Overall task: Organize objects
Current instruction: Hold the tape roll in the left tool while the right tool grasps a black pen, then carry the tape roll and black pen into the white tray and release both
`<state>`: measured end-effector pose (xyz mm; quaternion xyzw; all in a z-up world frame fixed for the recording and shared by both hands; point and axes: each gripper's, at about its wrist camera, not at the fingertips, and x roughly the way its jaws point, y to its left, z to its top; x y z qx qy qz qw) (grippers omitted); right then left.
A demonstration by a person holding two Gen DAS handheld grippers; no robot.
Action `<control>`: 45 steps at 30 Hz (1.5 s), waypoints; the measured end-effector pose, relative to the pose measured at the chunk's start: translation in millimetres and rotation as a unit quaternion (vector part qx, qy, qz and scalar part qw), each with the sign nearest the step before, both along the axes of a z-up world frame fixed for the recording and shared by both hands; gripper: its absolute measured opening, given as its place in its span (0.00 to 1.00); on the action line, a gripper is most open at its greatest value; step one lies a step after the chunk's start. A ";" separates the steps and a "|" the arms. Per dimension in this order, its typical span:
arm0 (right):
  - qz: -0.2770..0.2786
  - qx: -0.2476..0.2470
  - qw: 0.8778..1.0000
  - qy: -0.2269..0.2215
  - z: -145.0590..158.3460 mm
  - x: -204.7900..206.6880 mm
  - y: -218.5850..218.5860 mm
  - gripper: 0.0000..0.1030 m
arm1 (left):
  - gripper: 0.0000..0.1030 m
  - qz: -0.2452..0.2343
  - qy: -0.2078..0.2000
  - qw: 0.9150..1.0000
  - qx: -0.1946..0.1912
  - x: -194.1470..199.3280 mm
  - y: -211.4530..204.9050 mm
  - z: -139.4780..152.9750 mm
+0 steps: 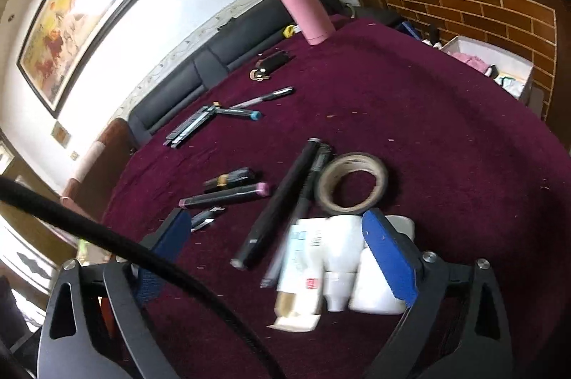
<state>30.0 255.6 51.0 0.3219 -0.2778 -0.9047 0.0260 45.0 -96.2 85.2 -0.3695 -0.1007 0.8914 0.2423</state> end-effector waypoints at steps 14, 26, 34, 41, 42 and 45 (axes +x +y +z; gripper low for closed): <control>0.242 0.264 0.927 -0.108 -7.5 -98.6 -139.0 0.57 | 0.11 0.004 -0.009 0.997 0.074 28.8 -51.1 -9.7; 0.337 0.399 0.847 -0.104 -30.5 -124.3 -188.9 0.57 | 0.11 0.013 -0.021 0.994 0.103 22.7 -70.1 -17.1; 0.339 0.283 0.882 -0.162 -35.6 -145.3 -162.7 0.38 | 0.11 0.017 -0.033 0.993 0.110 18.3 -72.3 -27.9; 0.291 0.231 0.913 -0.171 -33.0 -138.8 -147.2 0.10 | 0.11 0.025 -0.029 0.993 0.113 24.4 -76.8 -23.9; 0.289 0.223 0.916 -0.168 -32.2 -136.4 -145.5 0.10 | 0.11 0.027 -0.027 0.993 0.112 25.9 -78.2 -22.4; 0.291 0.176 0.926 -0.163 -28.2 -131.1 -139.9 0.10 | 0.11 0.035 -0.022 0.993 0.111 32.3 -85.0 -19.0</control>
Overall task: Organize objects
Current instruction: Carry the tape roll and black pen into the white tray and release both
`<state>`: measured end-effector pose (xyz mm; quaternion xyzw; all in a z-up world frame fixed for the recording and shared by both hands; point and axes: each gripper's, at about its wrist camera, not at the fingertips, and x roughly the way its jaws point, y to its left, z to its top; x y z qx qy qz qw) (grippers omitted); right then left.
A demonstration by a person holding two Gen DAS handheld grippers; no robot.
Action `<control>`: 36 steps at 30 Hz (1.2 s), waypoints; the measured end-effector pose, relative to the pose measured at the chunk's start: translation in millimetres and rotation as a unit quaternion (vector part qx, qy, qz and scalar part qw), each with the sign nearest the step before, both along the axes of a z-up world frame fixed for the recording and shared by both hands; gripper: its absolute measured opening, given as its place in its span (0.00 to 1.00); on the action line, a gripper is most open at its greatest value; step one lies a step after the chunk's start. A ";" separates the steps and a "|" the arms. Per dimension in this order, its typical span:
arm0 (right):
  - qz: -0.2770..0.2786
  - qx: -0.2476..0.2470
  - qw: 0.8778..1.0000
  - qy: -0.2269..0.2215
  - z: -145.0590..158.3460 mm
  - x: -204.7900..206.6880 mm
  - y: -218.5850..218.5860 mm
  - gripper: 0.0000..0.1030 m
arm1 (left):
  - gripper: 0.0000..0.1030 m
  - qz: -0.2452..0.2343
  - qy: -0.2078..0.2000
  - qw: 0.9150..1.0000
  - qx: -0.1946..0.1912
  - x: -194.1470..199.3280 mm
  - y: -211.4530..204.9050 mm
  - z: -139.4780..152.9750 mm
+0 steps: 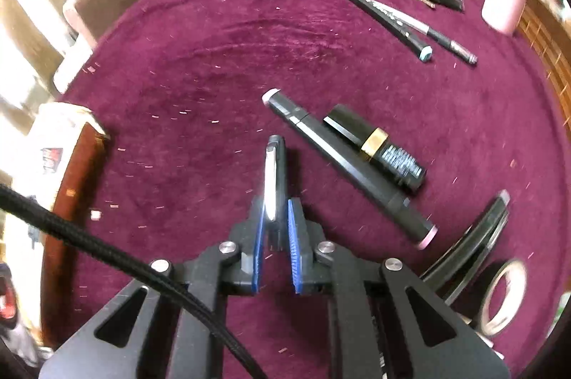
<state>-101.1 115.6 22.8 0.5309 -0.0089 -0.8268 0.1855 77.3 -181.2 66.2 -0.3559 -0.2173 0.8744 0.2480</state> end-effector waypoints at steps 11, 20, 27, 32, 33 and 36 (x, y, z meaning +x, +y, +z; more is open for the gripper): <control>0.057 -0.241 0.968 -0.032 33.6 71.0 -33.9 0.10 | 0.11 0.104 0.000 0.994 -0.021 29.7 -74.0 2.9; 0.132 -0.287 0.946 -0.074 36.3 87.9 -151.9 0.11 | 0.11 0.182 -0.060 0.974 -0.117 10.2 -151.3 -6.1; 0.173 -0.253 0.945 -0.115 13.2 86.1 -251.6 0.11 | 0.11 0.189 -0.098 0.965 -0.155 -5.6 -175.4 -24.0; 0.181 -0.211 0.954 -0.114 7.3 84.1 -291.3 0.11 | 0.11 0.178 -0.095 0.963 -0.178 -13.6 -165.5 -24.3; 0.182 -0.200 0.957 -0.109 7.5 82.3 -293.9 0.12 | 0.11 0.177 -0.093 0.964 -0.175 -12.7 -166.6 -24.0; 0.174 -0.172 0.965 -0.094 9.1 79.6 -303.8 0.13 | 0.13 0.184 -0.091 0.965 -0.166 -11.1 -169.5 -24.1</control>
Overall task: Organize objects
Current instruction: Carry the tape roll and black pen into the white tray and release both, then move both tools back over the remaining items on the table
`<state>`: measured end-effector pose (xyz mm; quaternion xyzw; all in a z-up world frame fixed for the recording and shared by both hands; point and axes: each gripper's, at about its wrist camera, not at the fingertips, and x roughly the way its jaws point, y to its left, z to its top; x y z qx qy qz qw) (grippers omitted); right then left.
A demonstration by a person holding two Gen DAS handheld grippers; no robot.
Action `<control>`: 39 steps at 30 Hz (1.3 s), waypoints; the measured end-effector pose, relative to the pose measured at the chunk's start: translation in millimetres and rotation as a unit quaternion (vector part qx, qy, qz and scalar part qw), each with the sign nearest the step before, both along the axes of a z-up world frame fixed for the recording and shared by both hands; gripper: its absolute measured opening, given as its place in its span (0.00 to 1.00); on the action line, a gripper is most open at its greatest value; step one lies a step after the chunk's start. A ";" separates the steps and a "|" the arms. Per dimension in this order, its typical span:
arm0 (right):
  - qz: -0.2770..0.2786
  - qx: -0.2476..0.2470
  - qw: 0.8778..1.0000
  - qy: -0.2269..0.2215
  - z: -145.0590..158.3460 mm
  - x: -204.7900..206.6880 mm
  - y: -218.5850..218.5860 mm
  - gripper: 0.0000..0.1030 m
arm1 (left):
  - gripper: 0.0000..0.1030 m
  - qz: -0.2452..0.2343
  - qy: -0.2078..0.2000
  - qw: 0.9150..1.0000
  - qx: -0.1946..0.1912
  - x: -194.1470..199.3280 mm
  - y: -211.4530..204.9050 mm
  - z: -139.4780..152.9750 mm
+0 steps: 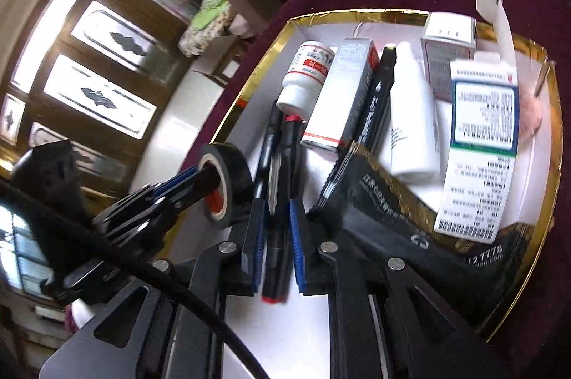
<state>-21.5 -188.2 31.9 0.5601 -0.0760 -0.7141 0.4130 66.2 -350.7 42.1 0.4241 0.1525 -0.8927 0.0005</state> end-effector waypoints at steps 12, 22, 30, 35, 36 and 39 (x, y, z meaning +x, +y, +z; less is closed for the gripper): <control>-0.019 0.013 0.997 0.076 24.5 20.7 24.5 0.27 | 0.39 0.007 0.039 0.999 0.004 21.8 2.6 28.7; -0.075 -0.049 0.991 0.104 64.0 35.2 119.9 0.57 | 0.59 -0.033 0.136 0.984 0.111 59.4 17.6 74.6; -0.182 -0.058 0.966 0.175 104.0 73.4 231.4 0.59 | 0.99 -0.158 0.169 0.924 0.304 45.1 85.1 79.1; -0.306 -0.041 0.878 0.366 157.7 128.0 306.6 0.94 | 0.98 -0.251 0.131 0.885 0.370 32.5 149.9 77.2; -0.322 -0.068 0.864 0.381 158.9 135.8 322.2 1.00 | 0.98 -0.269 0.118 0.877 0.380 30.3 164.3 74.6; -0.323 -0.101 0.900 0.273 138.5 112.6 366.4 1.00 | 0.98 -0.274 0.100 0.878 0.380 28.2 194.7 63.7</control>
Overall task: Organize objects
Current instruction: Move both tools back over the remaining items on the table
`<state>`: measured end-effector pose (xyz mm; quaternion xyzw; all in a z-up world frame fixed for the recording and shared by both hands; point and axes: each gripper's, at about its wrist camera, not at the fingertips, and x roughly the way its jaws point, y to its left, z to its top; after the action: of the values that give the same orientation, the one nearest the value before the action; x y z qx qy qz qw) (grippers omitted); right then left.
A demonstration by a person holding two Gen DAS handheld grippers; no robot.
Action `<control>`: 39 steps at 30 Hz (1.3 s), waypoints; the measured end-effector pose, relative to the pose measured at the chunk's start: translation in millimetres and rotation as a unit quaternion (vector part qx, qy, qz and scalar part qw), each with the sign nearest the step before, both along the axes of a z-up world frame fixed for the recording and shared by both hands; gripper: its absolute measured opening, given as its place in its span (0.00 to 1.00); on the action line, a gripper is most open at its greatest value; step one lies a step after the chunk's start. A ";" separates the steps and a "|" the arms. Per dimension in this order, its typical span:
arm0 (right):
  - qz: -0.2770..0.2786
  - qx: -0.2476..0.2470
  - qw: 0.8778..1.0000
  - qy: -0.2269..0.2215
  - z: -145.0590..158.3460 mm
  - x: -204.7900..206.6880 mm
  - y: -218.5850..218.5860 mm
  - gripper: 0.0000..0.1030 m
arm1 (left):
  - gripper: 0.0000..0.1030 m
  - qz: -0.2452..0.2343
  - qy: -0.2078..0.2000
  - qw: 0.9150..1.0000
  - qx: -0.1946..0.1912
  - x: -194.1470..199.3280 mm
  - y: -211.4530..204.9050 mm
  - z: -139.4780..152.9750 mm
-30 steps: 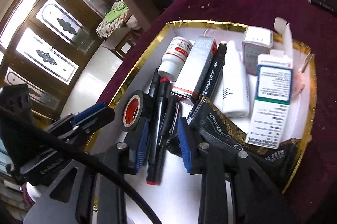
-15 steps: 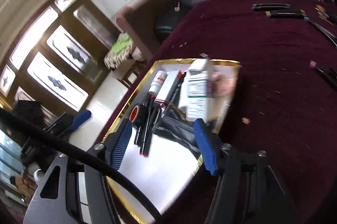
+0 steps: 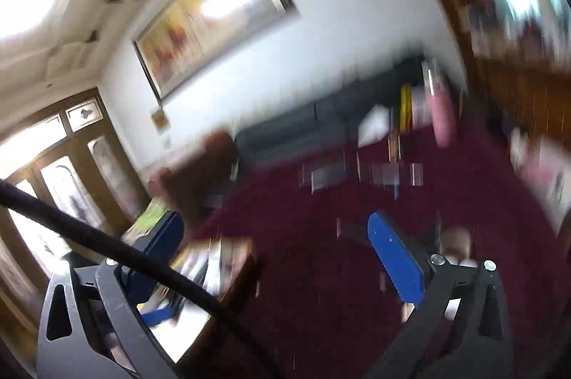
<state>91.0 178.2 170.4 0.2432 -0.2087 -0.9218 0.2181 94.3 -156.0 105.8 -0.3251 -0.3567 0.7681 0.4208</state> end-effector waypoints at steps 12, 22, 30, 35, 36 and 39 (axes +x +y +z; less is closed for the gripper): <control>-0.076 0.114 0.976 -0.169 -77.7 -102.7 29.7 0.88 | 0.98 0.031 0.025 0.968 -0.246 16.2 67.1 -22.1; -0.008 0.226 0.947 -0.227 -129.9 -197.5 -18.3 0.79 | 0.98 0.035 -0.023 0.974 -0.224 2.0 53.3 -47.2; 0.140 0.074 0.941 -0.299 -151.4 -208.1 -35.0 0.71 | 0.98 0.055 -0.016 0.972 -0.227 -5.0 35.6 -38.7; 0.069 0.167 0.957 -0.228 -117.3 -186.3 -26.9 0.71 | 0.98 0.061 -0.011 0.967 -0.249 -18.5 41.2 -35.6; 0.042 0.192 0.956 -0.217 -114.6 -186.1 -23.5 0.71 | 0.98 0.059 -0.014 0.965 -0.254 -23.9 45.8 -36.1; 0.010 0.239 0.949 -0.206 -118.5 -192.8 -20.4 0.71 | 0.98 0.058 -0.009 0.959 -0.276 -33.5 58.0 -34.3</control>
<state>-101.8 157.8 51.9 0.4747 -0.0197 -0.8724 0.1152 60.8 -98.0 71.5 -0.4145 -0.1531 0.8566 0.2664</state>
